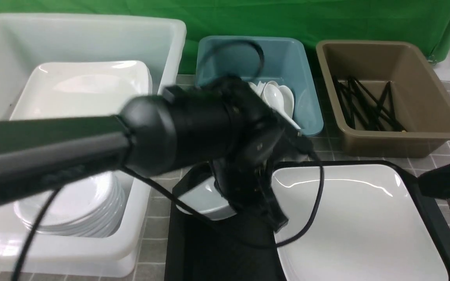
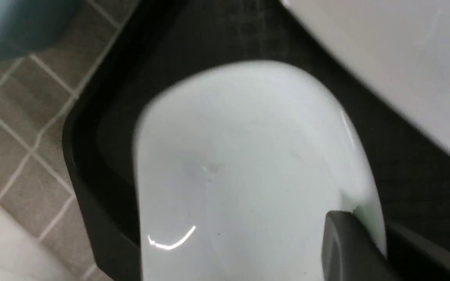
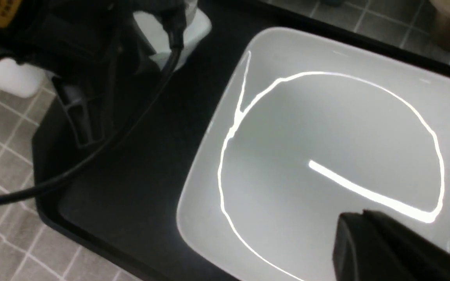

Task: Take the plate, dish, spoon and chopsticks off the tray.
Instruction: Use the left arm to put the small plate into the large storage box on the left

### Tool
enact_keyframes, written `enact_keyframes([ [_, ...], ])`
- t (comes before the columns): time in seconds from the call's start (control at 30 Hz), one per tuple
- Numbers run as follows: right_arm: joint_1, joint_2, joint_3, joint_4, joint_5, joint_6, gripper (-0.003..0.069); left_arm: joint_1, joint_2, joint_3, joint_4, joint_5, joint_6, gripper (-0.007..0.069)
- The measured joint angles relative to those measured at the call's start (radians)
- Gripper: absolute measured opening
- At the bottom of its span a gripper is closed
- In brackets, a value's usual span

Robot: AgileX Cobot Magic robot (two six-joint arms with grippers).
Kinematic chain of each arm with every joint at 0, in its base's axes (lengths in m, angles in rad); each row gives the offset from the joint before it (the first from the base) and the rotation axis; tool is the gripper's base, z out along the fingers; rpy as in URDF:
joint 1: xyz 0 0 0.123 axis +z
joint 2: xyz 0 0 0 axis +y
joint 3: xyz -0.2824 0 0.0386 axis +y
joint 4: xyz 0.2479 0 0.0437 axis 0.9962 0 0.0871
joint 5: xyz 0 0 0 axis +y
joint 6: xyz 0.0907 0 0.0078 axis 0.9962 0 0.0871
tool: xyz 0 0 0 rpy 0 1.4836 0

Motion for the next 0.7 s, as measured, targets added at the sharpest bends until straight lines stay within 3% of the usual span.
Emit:
enact_keyframes([
  [0.17, -0.001, 0.0, -0.059, 0.135, 0.01, -0.039, 0.0022, 0.0, -0.124, -0.068, -0.029, 0.018, 0.009, 0.0029],
  [0.27, -0.001, 0.0, -0.08, 0.283, 0.011, -0.118, 0.0022, 0.011, -0.189, -0.1, -0.017, 0.035, 0.002, 0.0029],
  [0.3, -0.001, 0.0, -0.089, 0.395, 0.01, -0.188, 0.0022, 0.029, -0.237, -0.114, 0.002, 0.046, -0.016, 0.0029],
  [0.33, -0.001, 0.001, -0.088, 0.409, 0.01, -0.197, 0.0022, 0.032, -0.243, -0.115, 0.002, 0.048, -0.018, 0.0029],
  [0.43, 0.015, 0.022, -0.112, 0.61, 0.008, -0.331, 0.002, 0.145, -0.345, -0.123, 0.035, 0.131, -0.059, 0.0029],
  [0.57, 0.112, 0.092, -0.163, 0.643, -0.001, -0.367, 0.0021, 0.306, -0.419, -0.105, 0.049, 0.234, -0.086, 0.0029],
  [0.7, 0.223, 0.173, -0.213, 0.636, -0.02, -0.382, 0.0021, 0.398, -0.455, -0.038, 0.048, 0.236, -0.107, 0.0029],
])
